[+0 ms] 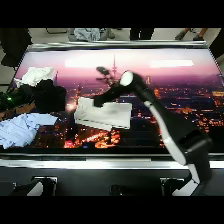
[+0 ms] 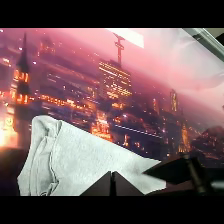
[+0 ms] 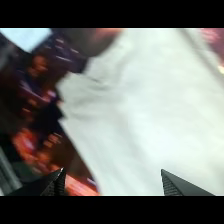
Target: Fold the shirts.
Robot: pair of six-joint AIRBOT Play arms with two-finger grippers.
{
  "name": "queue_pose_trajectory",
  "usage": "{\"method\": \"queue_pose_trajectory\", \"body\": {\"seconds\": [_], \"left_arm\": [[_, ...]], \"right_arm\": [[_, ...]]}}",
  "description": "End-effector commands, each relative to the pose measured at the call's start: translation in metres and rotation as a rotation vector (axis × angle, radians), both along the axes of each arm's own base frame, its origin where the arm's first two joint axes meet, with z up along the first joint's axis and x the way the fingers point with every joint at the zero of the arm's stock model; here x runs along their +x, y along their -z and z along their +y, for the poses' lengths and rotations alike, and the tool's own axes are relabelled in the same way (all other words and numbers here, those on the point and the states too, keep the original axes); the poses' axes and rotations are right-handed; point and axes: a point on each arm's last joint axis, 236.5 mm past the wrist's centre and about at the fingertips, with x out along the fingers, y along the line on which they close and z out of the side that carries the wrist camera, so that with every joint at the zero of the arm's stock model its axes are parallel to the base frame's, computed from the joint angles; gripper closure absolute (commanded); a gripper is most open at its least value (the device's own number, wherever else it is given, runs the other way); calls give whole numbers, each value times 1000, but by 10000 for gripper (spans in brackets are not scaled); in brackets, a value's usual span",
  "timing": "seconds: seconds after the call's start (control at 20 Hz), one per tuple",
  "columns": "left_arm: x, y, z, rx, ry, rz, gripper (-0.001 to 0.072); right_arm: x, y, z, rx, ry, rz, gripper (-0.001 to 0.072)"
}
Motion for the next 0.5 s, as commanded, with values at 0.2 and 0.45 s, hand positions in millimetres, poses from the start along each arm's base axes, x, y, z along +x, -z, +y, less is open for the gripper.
{"method": "queue_pose_trajectory", "body": {"seconds": [0.2,0.45], "left_arm": [[-1,-2,2,16,3,-13,679],[-1,-1,2,16,3,-12,679]], "right_arm": [[3,11,-276,-350,317,245,59],[-21,91,-200,-35,400,443,111]]}}
